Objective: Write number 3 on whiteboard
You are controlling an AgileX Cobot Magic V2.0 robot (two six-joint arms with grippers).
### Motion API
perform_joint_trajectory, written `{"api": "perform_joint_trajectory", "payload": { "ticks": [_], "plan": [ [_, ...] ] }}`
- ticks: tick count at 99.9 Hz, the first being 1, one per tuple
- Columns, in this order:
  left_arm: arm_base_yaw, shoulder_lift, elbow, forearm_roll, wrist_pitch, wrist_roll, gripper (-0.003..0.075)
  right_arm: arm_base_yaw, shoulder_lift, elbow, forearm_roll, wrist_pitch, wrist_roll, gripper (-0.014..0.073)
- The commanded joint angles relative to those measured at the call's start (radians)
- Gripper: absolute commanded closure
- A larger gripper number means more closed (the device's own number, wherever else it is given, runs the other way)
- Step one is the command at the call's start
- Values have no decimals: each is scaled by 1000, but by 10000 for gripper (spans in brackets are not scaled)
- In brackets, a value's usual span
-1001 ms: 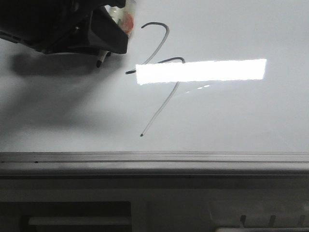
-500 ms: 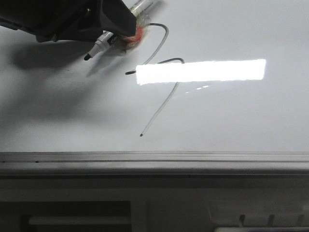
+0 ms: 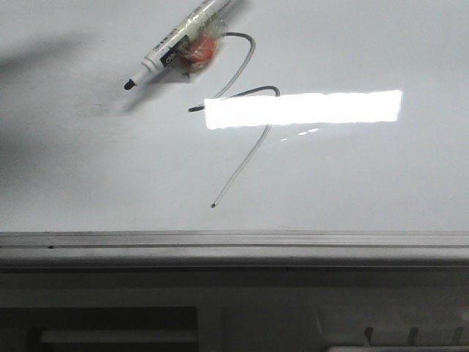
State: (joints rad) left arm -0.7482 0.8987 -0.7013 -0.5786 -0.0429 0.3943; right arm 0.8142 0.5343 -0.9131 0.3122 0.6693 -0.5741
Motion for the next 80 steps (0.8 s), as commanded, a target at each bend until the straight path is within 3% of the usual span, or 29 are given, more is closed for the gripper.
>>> {"api": "perform_joint_trajectory", "payload": {
  "ticks": [1, 20, 32, 54, 80],
  "plan": [
    [0, -150, -14, 89, 32, 0, 407, -6, -61, 42, 9, -120, 5, 642],
    [0, -448, 58, 141, 234, 0, 589, -6, -282, 286, -8, -319, 13, 642],
    [0, -600, 127, 141, 320, 0, 743, -6, -394, 414, -12, -413, 13, 643],
    [0, -743, 209, 130, 358, 0, 741, -6, -474, 510, -12, -446, 13, 643],
    [0, -755, 236, 129, 366, 0, 741, -6, -474, 521, -12, -436, 13, 643]
  ]
}}
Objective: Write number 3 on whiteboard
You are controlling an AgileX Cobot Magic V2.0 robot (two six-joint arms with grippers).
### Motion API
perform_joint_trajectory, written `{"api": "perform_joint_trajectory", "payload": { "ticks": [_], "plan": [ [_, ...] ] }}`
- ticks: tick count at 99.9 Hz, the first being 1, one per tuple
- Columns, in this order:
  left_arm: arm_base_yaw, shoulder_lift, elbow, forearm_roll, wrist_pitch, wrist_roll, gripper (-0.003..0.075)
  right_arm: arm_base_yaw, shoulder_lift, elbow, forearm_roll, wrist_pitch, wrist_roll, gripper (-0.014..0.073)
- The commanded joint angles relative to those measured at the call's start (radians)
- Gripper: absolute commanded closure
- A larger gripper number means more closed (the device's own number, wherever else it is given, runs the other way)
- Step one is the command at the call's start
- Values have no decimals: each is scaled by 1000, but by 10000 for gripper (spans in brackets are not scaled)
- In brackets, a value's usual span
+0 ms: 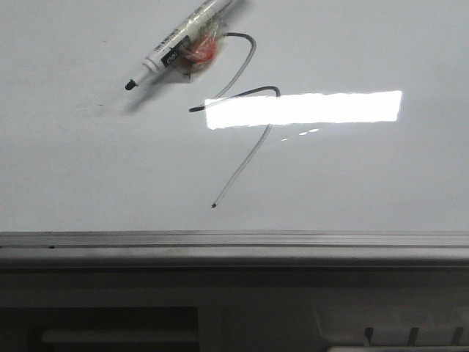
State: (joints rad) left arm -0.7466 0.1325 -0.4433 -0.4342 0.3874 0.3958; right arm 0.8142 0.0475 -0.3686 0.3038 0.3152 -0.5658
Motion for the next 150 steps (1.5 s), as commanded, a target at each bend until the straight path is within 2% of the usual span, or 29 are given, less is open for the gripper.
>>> {"api": "perform_joint_trajectory", "payload": {
  "ticks": [1, 41, 55, 61, 76, 93, 106, 118, 132, 150],
  "plan": [
    [-2, 11, -22, -16, -65, -1, 741, -6, 13, -24, -4, -82, 5, 643],
    [-2, 11, -22, -16, -67, -1, 741, -6, 13, -24, -4, -82, 5, 643],
    [1, 11, -1, -13, -110, -1, 741, -6, 13, -24, -4, -82, 5, 643],
    [16, 11, 18, 61, -129, 1, 741, -6, 13, -24, -4, -82, 5, 643],
    [138, 11, 125, 170, -162, 1, 741, -6, 13, -24, -4, -80, 5, 643],
    [345, 11, 320, 176, -345, -14, 741, -6, 13, -24, -4, -80, 5, 643],
    [419, -11, 406, 204, -414, -41, 741, -6, 13, -24, -4, -80, 5, 643],
    [446, -67, 457, 251, -410, -41, 741, -6, 13, -24, -4, -80, 5, 643],
    [512, -112, 454, 269, -300, -51, 741, -6, 13, -24, -4, -80, 5, 643],
    [571, -142, 454, 269, -176, -191, 741, -6, 13, -24, -4, -80, 5, 643]
  ]
}}
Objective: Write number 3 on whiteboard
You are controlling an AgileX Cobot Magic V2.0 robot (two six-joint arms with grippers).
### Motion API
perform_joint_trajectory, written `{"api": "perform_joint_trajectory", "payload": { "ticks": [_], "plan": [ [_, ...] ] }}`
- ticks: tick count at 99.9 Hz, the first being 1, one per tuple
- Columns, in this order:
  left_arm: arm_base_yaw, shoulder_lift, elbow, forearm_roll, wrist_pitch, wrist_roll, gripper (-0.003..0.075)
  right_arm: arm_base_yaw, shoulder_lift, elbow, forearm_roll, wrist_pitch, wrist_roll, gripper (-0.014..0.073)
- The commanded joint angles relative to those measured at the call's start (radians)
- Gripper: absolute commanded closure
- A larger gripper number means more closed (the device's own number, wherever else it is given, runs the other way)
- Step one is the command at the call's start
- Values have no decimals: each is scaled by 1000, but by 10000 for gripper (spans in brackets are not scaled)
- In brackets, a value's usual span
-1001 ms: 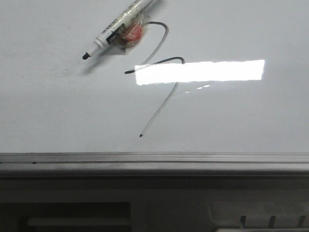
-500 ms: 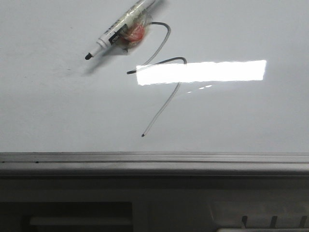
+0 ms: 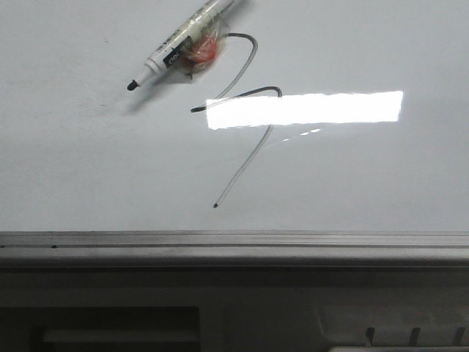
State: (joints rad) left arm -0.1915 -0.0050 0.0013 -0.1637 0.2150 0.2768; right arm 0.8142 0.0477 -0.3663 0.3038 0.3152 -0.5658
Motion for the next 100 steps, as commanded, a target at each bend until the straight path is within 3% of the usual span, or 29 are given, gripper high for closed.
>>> {"api": "perform_joint_trajectory", "payload": {
  "ticks": [1, 12, 100],
  "plan": [
    [19, -9, 10, -1, 9, -76, 741, -6, 13, -26, -4, -80, 5, 643],
    [19, -24, 10, -1, 61, -78, 741, -6, 13, -26, -4, -80, 5, 643],
    [19, -24, 10, -1, 61, -78, 741, -6, 13, -26, -4, -80, 5, 643]
  ]
}}
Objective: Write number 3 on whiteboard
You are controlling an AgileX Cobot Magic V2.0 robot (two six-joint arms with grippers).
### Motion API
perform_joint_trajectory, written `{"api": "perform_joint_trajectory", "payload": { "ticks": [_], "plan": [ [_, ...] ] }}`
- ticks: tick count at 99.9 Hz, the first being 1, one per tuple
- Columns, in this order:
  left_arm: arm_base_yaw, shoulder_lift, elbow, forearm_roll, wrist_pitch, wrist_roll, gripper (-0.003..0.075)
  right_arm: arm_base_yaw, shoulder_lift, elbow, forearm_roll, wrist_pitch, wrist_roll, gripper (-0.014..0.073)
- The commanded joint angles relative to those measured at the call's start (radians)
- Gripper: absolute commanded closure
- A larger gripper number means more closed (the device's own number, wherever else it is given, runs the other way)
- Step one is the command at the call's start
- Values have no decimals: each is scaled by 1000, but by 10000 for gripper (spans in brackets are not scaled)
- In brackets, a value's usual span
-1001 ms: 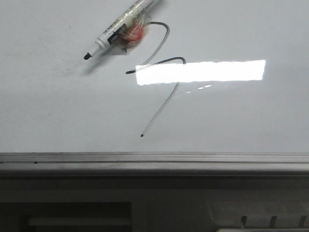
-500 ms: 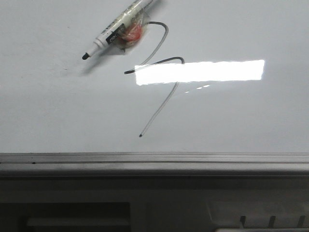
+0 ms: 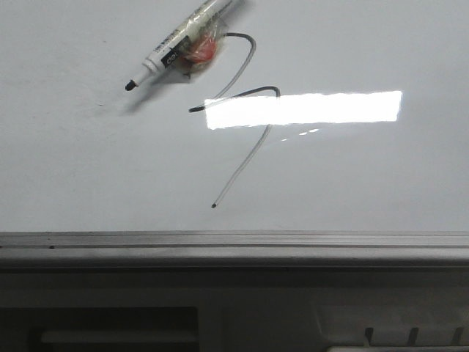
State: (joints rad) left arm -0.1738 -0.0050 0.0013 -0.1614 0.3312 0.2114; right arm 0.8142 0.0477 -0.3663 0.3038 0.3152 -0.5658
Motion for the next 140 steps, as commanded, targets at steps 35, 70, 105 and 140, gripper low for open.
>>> {"api": "perform_joint_trajectory", "payload": {
  "ticks": [35, 70, 105, 140],
  "plan": [
    [1, -24, 10, -3, -55, -13, 741, -23, 13, -15, -80, -176, 5, 643],
    [1, -24, 10, -3, -57, -13, 741, -383, 13, 269, -189, -470, 5, 643],
    [1, -24, 10, -3, -57, -13, 741, -533, 11, 406, -304, -315, 327, 643],
    [1, -24, 10, -3, -57, -13, 741, -533, 11, 404, -304, -9, 360, 643]
  ]
}}
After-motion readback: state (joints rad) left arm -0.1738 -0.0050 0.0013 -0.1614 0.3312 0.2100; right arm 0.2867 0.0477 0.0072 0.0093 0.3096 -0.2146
